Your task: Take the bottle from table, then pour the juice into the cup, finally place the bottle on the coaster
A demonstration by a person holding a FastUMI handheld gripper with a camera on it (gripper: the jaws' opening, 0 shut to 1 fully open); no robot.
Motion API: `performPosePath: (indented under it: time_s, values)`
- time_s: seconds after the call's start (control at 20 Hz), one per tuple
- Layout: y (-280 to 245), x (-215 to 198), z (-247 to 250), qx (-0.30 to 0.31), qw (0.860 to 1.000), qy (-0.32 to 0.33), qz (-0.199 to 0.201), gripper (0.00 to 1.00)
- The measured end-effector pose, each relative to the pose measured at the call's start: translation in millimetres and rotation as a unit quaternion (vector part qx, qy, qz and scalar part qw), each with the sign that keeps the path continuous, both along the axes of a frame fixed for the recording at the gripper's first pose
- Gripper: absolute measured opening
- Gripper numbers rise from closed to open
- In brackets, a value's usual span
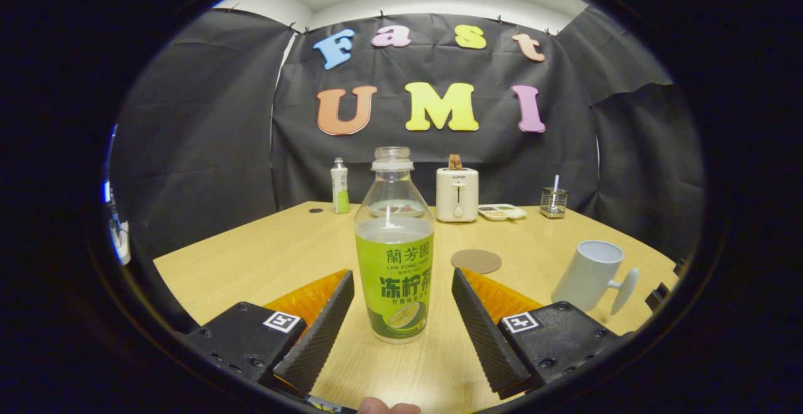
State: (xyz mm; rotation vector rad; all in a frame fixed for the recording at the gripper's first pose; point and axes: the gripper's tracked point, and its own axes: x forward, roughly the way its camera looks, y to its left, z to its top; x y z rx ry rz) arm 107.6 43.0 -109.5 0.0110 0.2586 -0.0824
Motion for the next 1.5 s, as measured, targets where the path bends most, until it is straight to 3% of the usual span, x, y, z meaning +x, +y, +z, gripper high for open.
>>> performPosePath:
  time_s: [0.45, 0.6, 0.95, 1.3, 1.5]
  values:
    - [4, 17, -13, -0.007, 0.999, 0.03, -0.005, 0.98]
    - [6, 22, -11, -0.01, 1.0, 0.028, -0.002, 0.86]
    - [4, 19, 4, 0.008, 1.0, 0.026, 0.007, 0.81]
    - [-10, 17, 29, 0.096, 0.995, 0.011, 0.006, 0.8]
    - [-17, 22, 37, 0.168, 0.986, -0.002, 0.007, 0.8]
